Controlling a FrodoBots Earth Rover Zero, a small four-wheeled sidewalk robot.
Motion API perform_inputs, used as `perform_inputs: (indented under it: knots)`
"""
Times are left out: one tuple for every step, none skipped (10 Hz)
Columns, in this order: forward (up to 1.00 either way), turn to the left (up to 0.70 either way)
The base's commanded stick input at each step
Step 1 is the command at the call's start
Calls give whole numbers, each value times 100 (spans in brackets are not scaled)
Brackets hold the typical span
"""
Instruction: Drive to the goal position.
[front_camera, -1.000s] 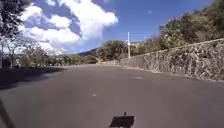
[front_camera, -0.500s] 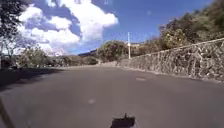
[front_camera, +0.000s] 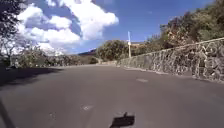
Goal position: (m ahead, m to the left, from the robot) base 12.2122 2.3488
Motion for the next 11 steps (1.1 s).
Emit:
perform_inputs:
  knots:
    - [50, 0]
    - [50, 0]
    - [50, 0]
    - [50, 0]
    - [50, 0]
    - [50, 0]
    - [50, 0]
    - [50, 0]
    - [50, 0]
    - [50, 0]
    - [50, 0]
